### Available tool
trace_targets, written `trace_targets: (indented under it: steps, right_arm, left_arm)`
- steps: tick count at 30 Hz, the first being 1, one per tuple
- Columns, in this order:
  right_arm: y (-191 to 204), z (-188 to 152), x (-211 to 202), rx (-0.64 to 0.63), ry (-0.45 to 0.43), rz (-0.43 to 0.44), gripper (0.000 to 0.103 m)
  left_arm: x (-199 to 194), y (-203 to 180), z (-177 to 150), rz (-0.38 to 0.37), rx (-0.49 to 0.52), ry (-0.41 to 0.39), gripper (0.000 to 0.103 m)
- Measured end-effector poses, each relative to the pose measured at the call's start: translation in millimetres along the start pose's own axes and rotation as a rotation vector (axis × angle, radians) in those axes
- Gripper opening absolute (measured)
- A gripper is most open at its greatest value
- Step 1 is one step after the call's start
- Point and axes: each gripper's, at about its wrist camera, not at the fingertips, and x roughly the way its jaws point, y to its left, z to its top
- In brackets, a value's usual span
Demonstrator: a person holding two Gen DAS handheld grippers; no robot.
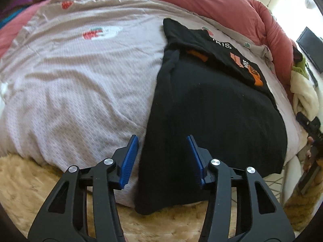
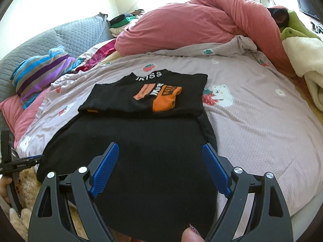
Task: Fold small clothes
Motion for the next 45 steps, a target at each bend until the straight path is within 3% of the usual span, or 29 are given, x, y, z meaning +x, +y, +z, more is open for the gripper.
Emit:
trace_targets:
  steps: [11, 15, 20, 28, 33, 38, 40, 45]
  right_arm:
    - [-9.9, -35.6, -7.3, -0.019, 0.108, -0.011, 0.084]
    - [-13.7, -49.9, -13.8, -0.029, 0.161, 0.006, 0.084]
    - [-18.6, -64.5, -17.1, -0.022, 0.211, 0.011, 0.081]
    - [-34.6, -83.9, -14.4, 0.04, 0.29, 0.034, 0.055]
    - [-46.0, -91.5, -6.7, 0.077, 0.316, 0.019, 0.052]
    - [-51.2, -99.7, 0.0, 0.114, 0.34, 0.087, 0.034]
    - [-48.7, -99.5, -1.5, 0.108, 0.338, 0.115, 0.021]
    - [-49.5, -95.4, -2.1, 0.121, 0.318, 0.15, 0.021]
  left_arm:
    - [1.1, -0.3, -7.9, 0.0, -0.014, 0.009, 0.028]
    - [-3.1, -4.2, -8.2, -0.006, -0.005, -0.002, 0.017]
    - [-5.2, -6.7, -11.8, -0.013, 0.003, -0.011, 0.017]
    - [-1.1, -2.7, -13.4, -0.033, -0.014, -0.001, 0.017]
    - [0.2, -1.5, -13.6, -0.035, -0.017, -0.002, 0.018]
    - [-0.4, -3.5, -15.0, -0.024, -0.01, -0.008, 0.018]
    - [-0.4, -3.4, -15.0, -0.022, -0.012, -0.007, 0.019]
    - [-2.6, -2.6, -16.2, -0.01, -0.018, -0.017, 0.019]
